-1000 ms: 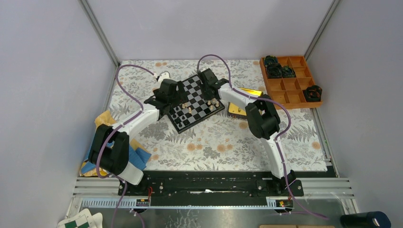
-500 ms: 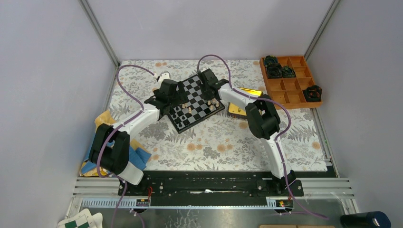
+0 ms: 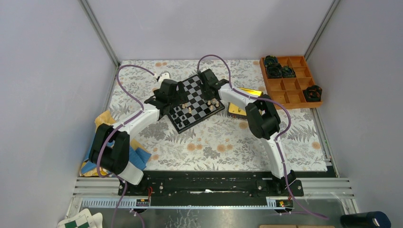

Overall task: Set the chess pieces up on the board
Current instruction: Place the chess piece on the chessboard.

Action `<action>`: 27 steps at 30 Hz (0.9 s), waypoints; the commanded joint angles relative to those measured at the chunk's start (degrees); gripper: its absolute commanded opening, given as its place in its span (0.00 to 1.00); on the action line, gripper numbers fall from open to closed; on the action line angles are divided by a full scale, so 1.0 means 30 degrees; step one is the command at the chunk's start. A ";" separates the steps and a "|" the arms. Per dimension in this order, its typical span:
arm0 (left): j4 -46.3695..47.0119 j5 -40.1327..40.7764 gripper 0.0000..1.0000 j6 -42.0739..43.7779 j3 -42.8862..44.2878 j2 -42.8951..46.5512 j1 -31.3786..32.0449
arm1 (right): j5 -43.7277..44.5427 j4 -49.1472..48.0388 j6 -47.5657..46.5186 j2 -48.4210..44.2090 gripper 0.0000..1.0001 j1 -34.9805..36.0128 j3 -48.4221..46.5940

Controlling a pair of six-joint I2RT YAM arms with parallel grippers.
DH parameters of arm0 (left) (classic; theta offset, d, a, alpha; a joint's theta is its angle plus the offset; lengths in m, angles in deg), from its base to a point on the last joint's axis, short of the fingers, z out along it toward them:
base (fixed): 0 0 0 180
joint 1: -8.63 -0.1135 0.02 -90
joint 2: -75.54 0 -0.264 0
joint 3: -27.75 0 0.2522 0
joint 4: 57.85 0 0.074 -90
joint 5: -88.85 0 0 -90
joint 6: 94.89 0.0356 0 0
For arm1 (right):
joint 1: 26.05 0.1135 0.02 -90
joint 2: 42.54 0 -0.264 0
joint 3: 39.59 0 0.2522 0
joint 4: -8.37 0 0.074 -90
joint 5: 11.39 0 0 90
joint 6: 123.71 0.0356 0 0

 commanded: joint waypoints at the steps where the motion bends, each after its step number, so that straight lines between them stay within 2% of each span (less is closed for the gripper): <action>1: 0.0170 -0.0133 0.99 0.0056 0.0495 -0.0248 -0.0144 | -0.0538 0.0123 -0.0086 -0.0642 0.00 -0.0009 0.0458; 9: 0.0149 -0.0162 0.99 0.0093 0.0560 -0.0299 -0.0154 | -0.0538 0.0112 -0.0216 -0.0809 0.00 -0.0005 0.0601; 15: 0.0166 -0.0118 0.99 0.0068 0.0555 -0.0303 -0.0155 | -0.0487 0.0096 -0.0290 -0.0917 0.14 0.0038 0.0593; 27: 0.0226 -0.0177 0.99 0.0052 0.0466 -0.0270 -0.0149 | -0.0378 0.0042 -0.0409 -0.1315 0.25 0.0126 0.0753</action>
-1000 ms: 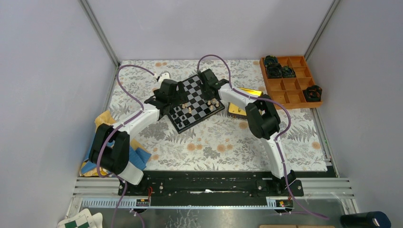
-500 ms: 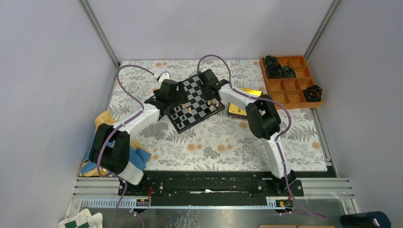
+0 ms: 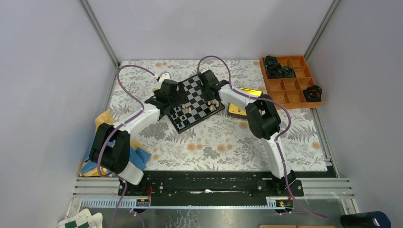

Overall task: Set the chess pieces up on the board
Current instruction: Place the chess piece on the chessboard.

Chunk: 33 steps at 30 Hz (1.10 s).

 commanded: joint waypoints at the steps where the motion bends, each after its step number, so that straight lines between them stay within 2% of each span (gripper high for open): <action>1: 0.0264 -0.0184 0.99 0.0056 0.0462 -0.0117 -0.0148 | -0.0344 0.0396 -0.0285 -0.1186 0.25 0.0132 0.0417; 33: 0.0355 -0.0408 0.99 -0.0065 0.0231 0.0090 -0.0148 | 0.0268 0.0055 -0.0768 -0.2470 0.30 0.0361 0.0317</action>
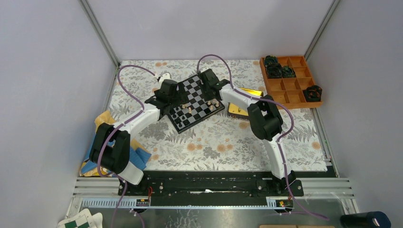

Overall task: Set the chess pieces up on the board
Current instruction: Place the chess piece on the chessboard.

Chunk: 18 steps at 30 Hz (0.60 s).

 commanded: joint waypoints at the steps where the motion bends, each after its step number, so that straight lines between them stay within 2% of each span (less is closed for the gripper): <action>1: 0.0358 -0.0062 0.99 -0.0041 0.0244 0.0070 -0.0137 | 0.0247 -0.0021 -0.0369 -0.1857 0.30 0.0229 -0.0192; 11: 0.0104 0.0317 0.99 0.0218 0.0599 0.0138 -0.0164 | 0.0533 -0.0174 -0.0388 -0.3716 0.35 0.0376 0.0301; 18: 0.0162 0.0400 0.99 0.0477 0.0621 0.0291 -0.0157 | 0.3170 -0.0523 0.0085 -0.6240 0.45 0.0156 0.2213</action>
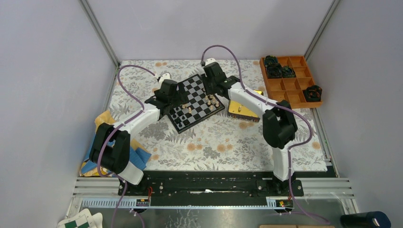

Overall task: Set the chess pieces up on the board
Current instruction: Place the chess piece on the chessboard, then pick up the chess piece from the storage box.

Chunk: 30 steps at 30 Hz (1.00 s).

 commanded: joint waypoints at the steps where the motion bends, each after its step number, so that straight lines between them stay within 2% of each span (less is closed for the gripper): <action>1: 0.0232 0.0384 0.99 0.0494 0.0635 0.0319 -0.0175 | 0.2510 -0.0561 0.0412 -0.2906 0.46 -0.0167 0.1301; 4: 0.0318 0.0254 0.99 0.0655 0.0640 0.0366 -0.0177 | 0.3240 -0.0635 0.1059 -0.4036 0.55 -0.0817 0.2897; 12: 0.0649 -0.0180 0.99 0.1048 0.0507 0.0460 -0.0174 | 0.3726 -0.0813 0.2471 -0.6295 0.61 -0.2469 0.6479; 30: 0.0309 -0.0256 0.99 0.1330 0.0644 0.0230 -0.0177 | 0.2563 -0.1928 0.4149 -0.5612 0.59 -0.4893 0.9051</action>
